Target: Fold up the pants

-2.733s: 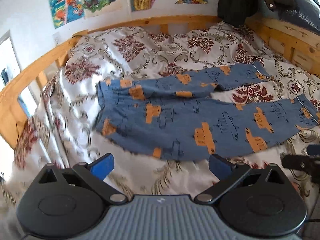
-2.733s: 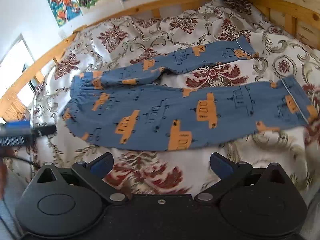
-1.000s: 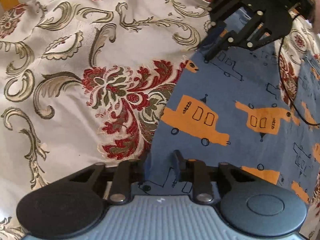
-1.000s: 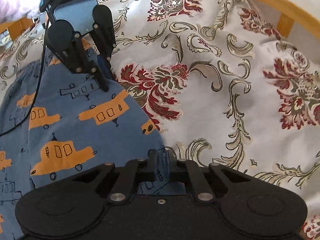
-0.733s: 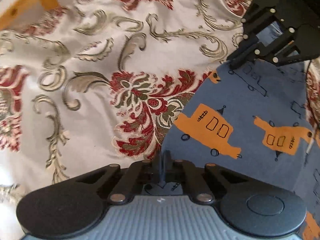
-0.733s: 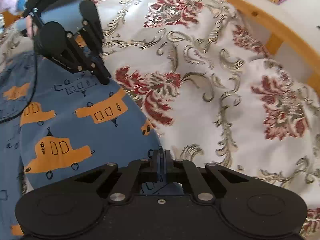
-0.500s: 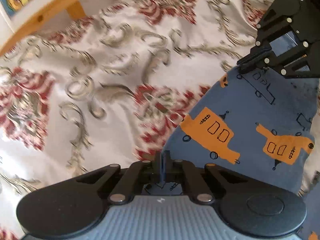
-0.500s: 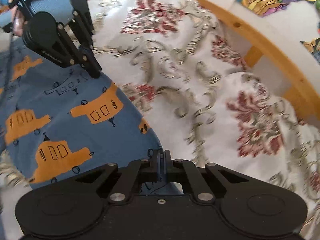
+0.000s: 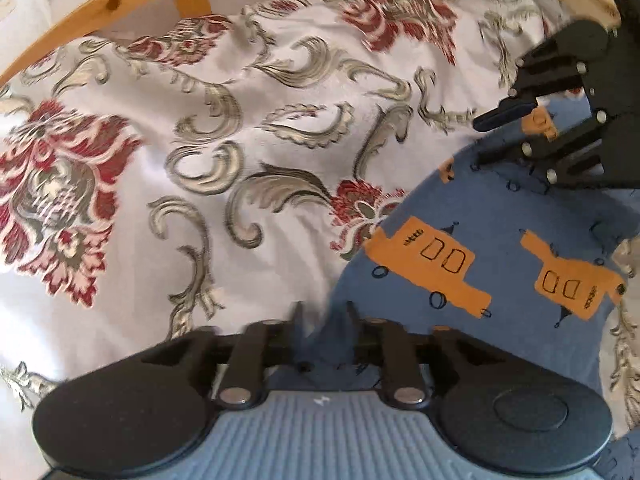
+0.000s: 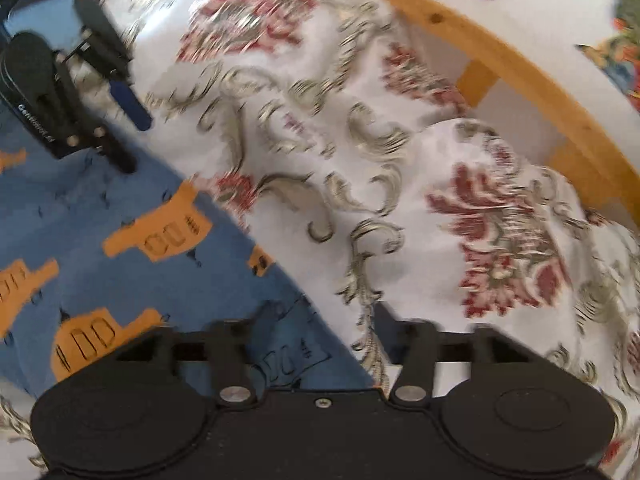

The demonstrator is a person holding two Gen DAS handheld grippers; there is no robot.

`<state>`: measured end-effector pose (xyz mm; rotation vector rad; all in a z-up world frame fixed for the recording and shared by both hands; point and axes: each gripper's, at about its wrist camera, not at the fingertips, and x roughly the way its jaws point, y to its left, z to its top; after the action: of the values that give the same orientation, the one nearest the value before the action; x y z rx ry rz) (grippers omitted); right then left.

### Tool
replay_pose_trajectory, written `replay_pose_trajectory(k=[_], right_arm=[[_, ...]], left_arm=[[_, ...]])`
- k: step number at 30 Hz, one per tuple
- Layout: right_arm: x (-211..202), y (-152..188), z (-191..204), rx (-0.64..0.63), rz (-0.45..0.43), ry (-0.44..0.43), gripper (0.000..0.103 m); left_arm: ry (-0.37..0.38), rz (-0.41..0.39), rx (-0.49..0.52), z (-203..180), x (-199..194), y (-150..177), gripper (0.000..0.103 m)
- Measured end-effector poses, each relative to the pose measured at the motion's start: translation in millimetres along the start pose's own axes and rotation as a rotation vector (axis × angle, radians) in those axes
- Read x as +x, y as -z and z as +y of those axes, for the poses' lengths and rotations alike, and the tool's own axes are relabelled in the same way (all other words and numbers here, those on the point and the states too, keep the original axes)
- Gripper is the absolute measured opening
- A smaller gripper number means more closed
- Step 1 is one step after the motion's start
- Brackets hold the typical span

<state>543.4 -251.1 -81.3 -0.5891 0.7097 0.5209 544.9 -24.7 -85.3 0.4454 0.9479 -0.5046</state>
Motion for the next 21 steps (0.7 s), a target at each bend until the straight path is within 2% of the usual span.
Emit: replay_pose_trajectory(k=[1,3,5,6,7,8,10,12,15,18,21], right_arm=[[-7,0,-1,0.02,-0.019,-0.002,0.069],[-22,-2,0,0.059,-0.053,-0.025,0.084],[-37,-3,6,0.071,-0.083,-0.067,0.091],[-46,-4,11,0.076,-0.099,-0.098,0.096],[-52,-5,16,0.084,-0.109,-0.124,0.099],[-59,-5,23,0.095,-0.116,-0.154,0.102],[-69,-6,37,0.102,-0.112,-0.212,0.102],[-75,-8,54,0.078,-0.095,-0.255,0.102],[-75,-17,81,0.009,-0.078,-0.275,0.102],[-66,-30,105,-0.043,-0.06,-0.286,0.102],[-46,-47,116,-0.069,-0.044,-0.309,0.102]], left_arm=[[0.009,-0.013,-0.016,7,-6,2,0.05],[0.007,-0.036,-0.052,19,-19,8,0.055],[0.002,-0.055,-0.085,33,-37,15,0.065],[0.0,-0.072,-0.097,39,-47,19,0.073],[-0.006,-0.088,-0.103,44,-58,24,0.081],[-0.015,-0.104,-0.107,48,-68,30,0.085],[-0.02,-0.133,-0.114,55,-86,41,0.094],[-0.013,-0.135,-0.116,61,-99,53,0.097],[-0.038,-0.085,-0.092,63,-106,69,0.099],[-0.078,-0.05,-0.05,60,-108,84,0.099],[-0.068,-0.023,-0.035,60,-105,95,0.098]])
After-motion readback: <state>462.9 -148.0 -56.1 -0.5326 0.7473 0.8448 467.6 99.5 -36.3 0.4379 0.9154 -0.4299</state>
